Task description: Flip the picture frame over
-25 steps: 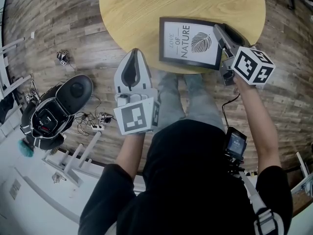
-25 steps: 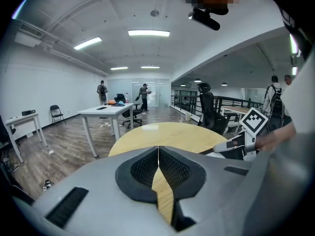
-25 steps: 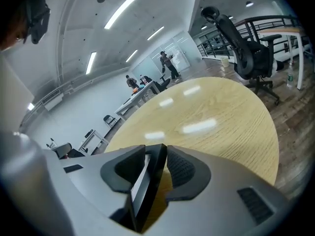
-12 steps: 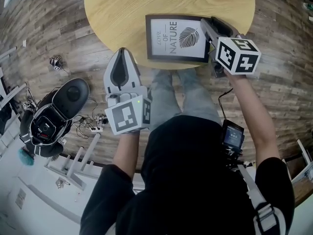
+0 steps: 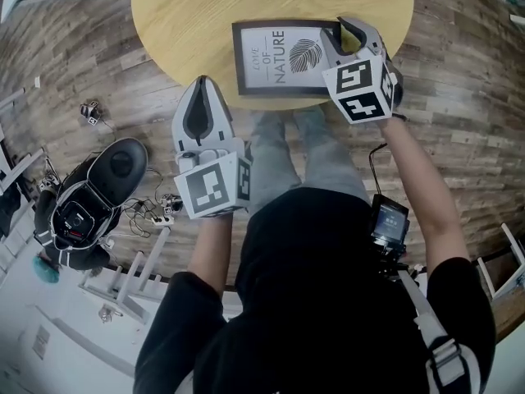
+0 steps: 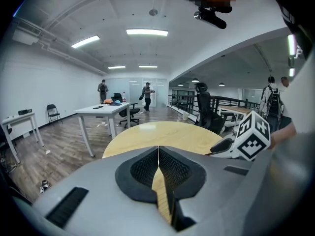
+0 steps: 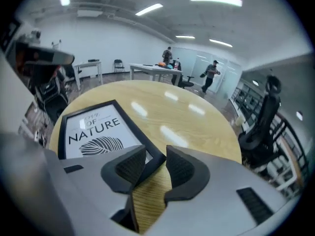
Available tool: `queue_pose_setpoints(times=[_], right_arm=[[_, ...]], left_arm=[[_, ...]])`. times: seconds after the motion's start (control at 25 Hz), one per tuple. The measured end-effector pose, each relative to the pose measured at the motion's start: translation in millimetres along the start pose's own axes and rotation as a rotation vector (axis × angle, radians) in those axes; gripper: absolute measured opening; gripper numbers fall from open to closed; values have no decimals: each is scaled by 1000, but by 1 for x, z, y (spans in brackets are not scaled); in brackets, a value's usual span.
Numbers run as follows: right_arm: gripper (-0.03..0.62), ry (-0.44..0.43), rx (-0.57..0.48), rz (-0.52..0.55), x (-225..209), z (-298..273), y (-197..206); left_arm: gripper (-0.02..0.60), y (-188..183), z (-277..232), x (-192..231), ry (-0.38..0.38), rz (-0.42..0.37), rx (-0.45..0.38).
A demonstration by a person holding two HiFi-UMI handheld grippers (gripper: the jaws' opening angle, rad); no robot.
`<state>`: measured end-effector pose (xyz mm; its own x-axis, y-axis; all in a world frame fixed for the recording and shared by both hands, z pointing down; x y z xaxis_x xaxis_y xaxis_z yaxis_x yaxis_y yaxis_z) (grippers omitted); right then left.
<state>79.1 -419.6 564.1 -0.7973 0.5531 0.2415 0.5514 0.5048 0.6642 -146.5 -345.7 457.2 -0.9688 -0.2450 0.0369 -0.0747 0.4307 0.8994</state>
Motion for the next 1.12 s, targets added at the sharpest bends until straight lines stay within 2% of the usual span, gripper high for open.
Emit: queue_pose_setpoints(times=[0.12, 0.2, 0.24, 0.32, 0.4, 0.52, 0.68, 0.8, 0.92, 1.12], right_arm=[[57, 68, -1, 311, 18, 0, -3], [34, 110, -6, 494, 29, 0, -2], [29, 114, -7, 549, 33, -1, -1], [20, 85, -15, 578, 40, -4, 1], [20, 46, -41, 545, 41, 0, -9], [18, 4, -111, 457, 36, 30, -50], [18, -67, -256, 243, 29, 85, -117], [18, -132, -379, 92, 16, 124, -151], [18, -162, -474, -31, -4, 154, -166], [18, -171, -572, -203, -41, 209, -171]], left_arm=[[23, -2, 1, -4, 8, -10, -11], [23, -6, 1, -5, 12, -14, -19], [23, -7, 1, -5, 12, -17, -25], [23, -7, 0, -3, 9, -25, -40], [23, -12, 0, 0, 3, -29, -57], [23, -36, 9, 3, -1, -18, -73], [23, -73, 24, 10, 36, 0, -102], [23, -97, 30, 6, 74, 15, -137], [23, -110, 30, -5, 100, 22, -165], [23, -135, 42, -40, 161, -16, -202]])
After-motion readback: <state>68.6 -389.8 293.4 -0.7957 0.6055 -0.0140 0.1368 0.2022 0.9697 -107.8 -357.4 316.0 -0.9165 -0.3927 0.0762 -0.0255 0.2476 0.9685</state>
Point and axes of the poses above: the fingertips, and each gripper's own axes: z backward along the fingers, x to its left, y out of its underside, the point moved 5 cm from there along z, backward along the fingers, and after that the axes turned 5 degrees about y, right-handed, at the moved point
